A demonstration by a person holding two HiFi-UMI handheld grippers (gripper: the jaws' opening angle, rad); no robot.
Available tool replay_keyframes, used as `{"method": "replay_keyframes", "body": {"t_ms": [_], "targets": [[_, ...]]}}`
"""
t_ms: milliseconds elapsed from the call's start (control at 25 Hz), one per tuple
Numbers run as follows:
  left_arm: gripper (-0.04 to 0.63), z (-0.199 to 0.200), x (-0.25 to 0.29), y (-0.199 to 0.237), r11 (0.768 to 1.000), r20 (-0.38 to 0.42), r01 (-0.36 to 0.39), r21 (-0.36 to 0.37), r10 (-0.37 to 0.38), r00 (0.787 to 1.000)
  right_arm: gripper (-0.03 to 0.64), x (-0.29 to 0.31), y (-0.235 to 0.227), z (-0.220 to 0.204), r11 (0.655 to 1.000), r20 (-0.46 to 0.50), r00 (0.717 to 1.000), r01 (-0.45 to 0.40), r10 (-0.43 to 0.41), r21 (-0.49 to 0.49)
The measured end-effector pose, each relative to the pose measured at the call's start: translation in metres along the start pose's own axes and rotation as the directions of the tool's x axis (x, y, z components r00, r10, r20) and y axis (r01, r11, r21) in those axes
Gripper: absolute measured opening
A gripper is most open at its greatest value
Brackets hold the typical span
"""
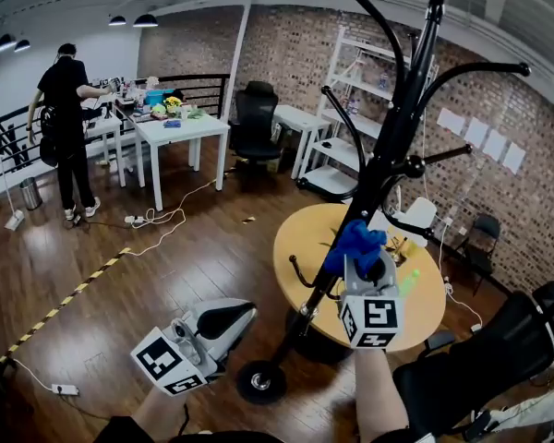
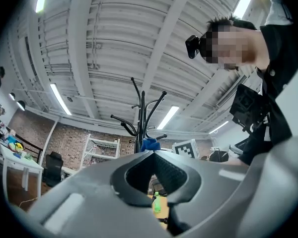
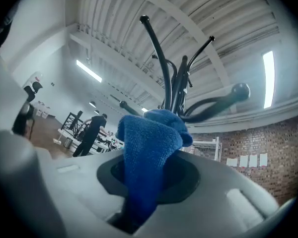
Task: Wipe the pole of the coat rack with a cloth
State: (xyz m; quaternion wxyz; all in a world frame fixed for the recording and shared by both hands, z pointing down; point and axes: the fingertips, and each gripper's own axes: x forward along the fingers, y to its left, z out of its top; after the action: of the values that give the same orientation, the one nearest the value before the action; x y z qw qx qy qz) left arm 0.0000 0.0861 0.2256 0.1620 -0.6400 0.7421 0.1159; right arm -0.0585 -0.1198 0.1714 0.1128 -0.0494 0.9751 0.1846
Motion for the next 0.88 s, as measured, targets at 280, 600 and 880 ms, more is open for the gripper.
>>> {"method": "replay_keyframes", "body": {"t_ms": [280,600,880], "targets": [[0.003,-0.009,0.05,-0.022,0.994,-0.024,0.108,0.004,-0.108,0.994,0.083,-0.024,0.032,-0.097,0.997,-0.169,0.983,-0.056,0.065,0.06],[0.003,-0.038,0.082,-0.03,0.988,-0.105,0.149,0.034,-0.145,0.984,0.083,-0.047,0.07,-0.194,0.976,-0.372,0.913,-0.098,0.166,0.197],[0.003,-0.049,0.088,-0.03,0.986,-0.13,0.161,0.032,-0.155,0.979,0.074,-0.079,0.096,-0.191,0.909,-0.417,0.838,-0.198,0.351,0.368]]}}
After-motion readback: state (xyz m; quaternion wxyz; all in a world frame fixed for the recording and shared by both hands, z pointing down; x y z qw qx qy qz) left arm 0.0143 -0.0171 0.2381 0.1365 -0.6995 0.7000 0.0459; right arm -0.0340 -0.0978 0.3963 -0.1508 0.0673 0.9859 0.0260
